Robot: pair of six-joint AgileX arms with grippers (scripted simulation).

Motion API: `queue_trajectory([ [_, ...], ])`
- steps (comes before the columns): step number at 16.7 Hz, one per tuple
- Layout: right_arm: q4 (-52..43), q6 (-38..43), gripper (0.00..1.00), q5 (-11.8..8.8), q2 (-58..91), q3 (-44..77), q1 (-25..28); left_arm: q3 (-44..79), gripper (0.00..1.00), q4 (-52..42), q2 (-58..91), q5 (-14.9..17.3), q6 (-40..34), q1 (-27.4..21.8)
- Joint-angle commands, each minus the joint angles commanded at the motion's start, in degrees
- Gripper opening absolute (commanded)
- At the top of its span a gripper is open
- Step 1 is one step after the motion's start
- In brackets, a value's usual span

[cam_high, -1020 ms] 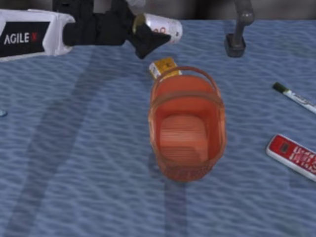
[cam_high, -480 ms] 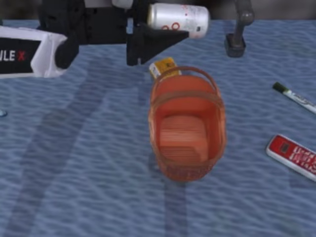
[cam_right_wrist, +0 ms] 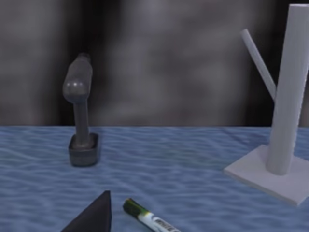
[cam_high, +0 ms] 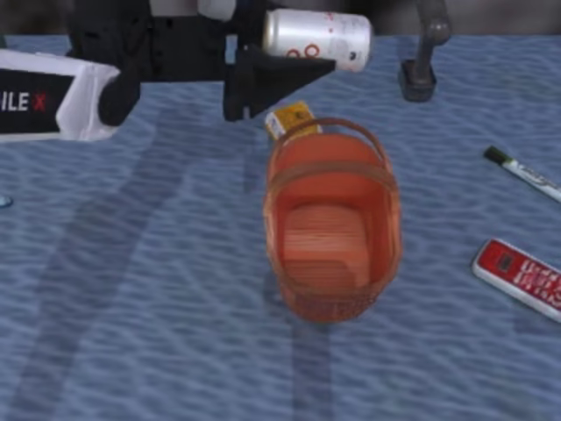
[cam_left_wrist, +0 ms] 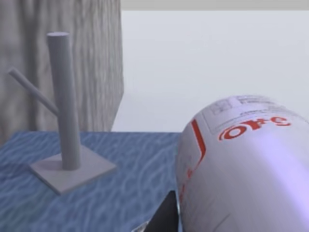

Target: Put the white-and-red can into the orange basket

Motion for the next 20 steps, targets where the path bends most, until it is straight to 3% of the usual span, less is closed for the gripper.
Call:
queue_trajectory([
  [7, 0.0, 0.0, 1.0, 0.0, 0.0, 0.0, 0.0, -4.5, 0.0, 16.4, 11.0, 0.2, -0.3, 1.0],
  [13, 0.0, 0.0, 1.0, 0.0, 0.0, 0.0, 0.0, -5.4, 0.0, 18.5, 12.6, 0.1, -0.4, 1.1],
  [20, 0.0, 0.0, 1.0, 0.0, 0.0, 0.0, 0.0, -5.4, 0.53, 18.5, 12.6, 0.1, -0.4, 1.1],
])
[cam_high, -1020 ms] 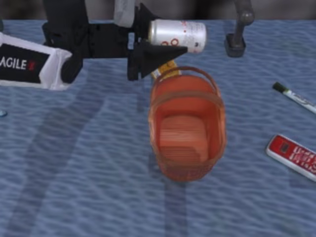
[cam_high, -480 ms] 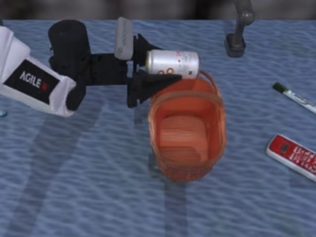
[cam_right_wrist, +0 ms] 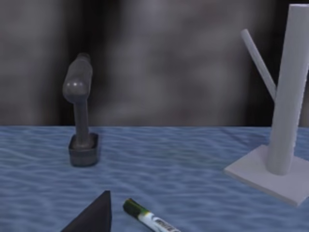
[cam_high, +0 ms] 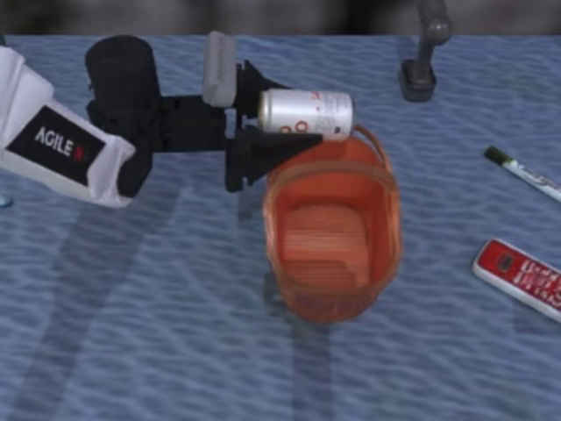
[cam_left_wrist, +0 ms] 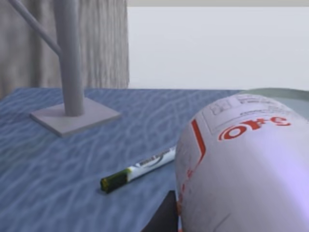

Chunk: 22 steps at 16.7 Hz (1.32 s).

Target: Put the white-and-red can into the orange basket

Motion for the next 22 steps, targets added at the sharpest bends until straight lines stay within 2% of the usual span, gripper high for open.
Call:
queue_trajectory([
  [6, 0.0, 0.0, 1.0, 0.0, 0.0, 0.0, 0.0, 0.0, 0.98, 0.0, 0.0, 0.0, 0.0, 0.0],
  [17, -0.5, -0.3, 1.0, -0.1, 0.6, 0.6, 0.3, -0.2, 1.0, -0.3, -0.5, -0.4, -0.1, -0.1],
  [19, -3.0, -1.9, 1.0, -0.4, 3.5, 3.4, 1.7, -1.4, 1.0, -1.6, -3.0, -2.1, -0.7, 0.4],
  [22, -10.1, -6.5, 1.0, -0.9, 12.3, 12.2, 5.0, -5.2, 1.0, -5.5, -10.8, -7.0, -2.1, 1.9],
])
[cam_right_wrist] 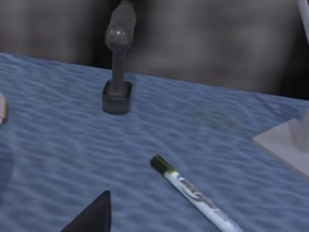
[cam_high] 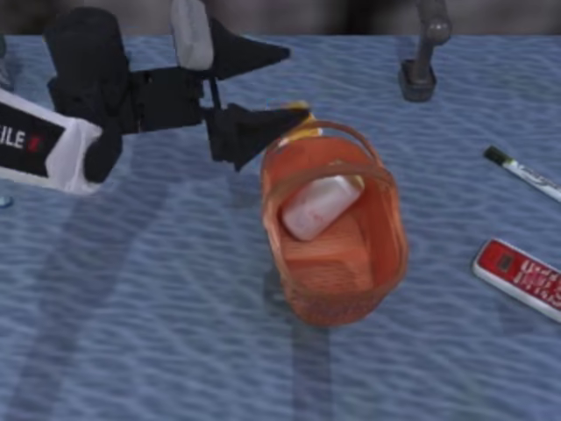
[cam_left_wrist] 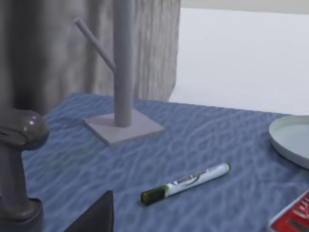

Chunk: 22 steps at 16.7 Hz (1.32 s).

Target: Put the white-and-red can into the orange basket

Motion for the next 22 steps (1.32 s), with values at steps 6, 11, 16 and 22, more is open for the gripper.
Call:
queue_trajectory([
  [6, -22.0, -13.7, 1.0, 0.1, 30.7, 31.6, 9.0, -15.1, 1.0, -14.6, -27.2, -16.4, -3.1, 4.9],
  [11, -43.5, -26.9, 1.0, 0.9, 62.7, 64.8, 17.1, -32.3, 1.0, -29.9, -56.9, -33.0, -4.4, 9.4],
  [16, -63.6, -39.4, 1.0, 1.3, 93.2, 96.1, 24.9, -48.1, 1.0, -42.7, -88.3, -48.4, -3.7, 13.1],
  [22, -80.0, -49.8, 1.0, 1.3, 117.4, 121.2, 31.8, -60.9, 1.0, -51.7, -114.1, -62.2, -1.2, 16.0],
])
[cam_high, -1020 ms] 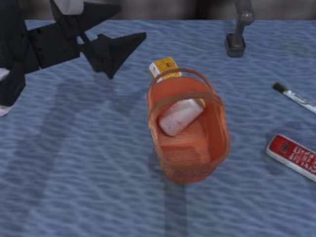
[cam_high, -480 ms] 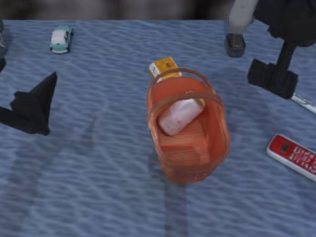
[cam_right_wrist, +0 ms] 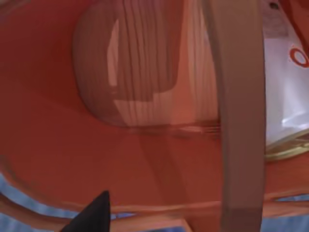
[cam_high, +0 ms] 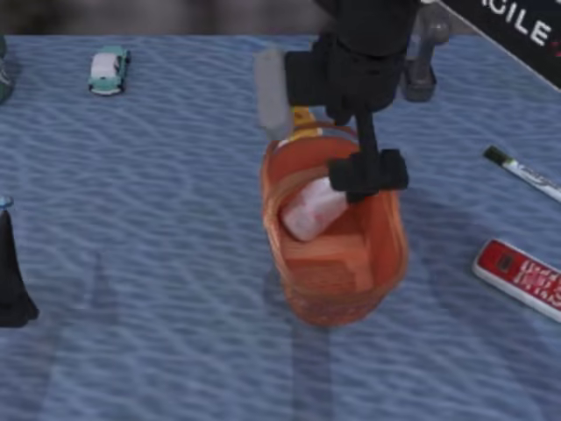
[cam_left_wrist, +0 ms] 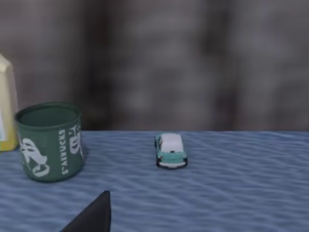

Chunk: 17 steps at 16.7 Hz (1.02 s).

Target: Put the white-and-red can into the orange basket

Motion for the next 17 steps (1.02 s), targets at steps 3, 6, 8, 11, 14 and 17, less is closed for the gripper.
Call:
queue_trajectory([
  [3, -3.3, -2.1, 1.0, -0.1, 4.6, 4.8, 1.5, -2.6, 1.0, -1.6, -4.9, -3.1, 0.8, 0.6],
  [6, -3.6, -2.3, 1.0, -0.1, 5.0, 5.2, 1.6, -2.9, 1.0, -1.8, -5.3, -3.4, 0.9, 0.6],
  [8, -3.5, -2.3, 1.0, -0.1, 5.0, 5.0, 1.4, -2.9, 1.0, -1.8, -5.3, -3.4, 0.9, 0.6],
  [11, -1.9, -2.4, 1.0, -0.1, 4.5, 2.9, 1.6, -2.9, 1.0, -1.8, -5.3, -3.4, 0.9, 0.6],
  [14, 1.3, -2.3, 1.0, -0.1, 3.4, -1.4, 1.6, -2.9, 1.0, -1.8, -5.3, -3.4, 0.9, 0.6],
  [17, 2.6, -2.3, 1.0, -0.1, 3.0, -3.1, 1.7, -2.9, 1.0, -1.8, -5.3, -3.4, 0.9, 0.6],
])
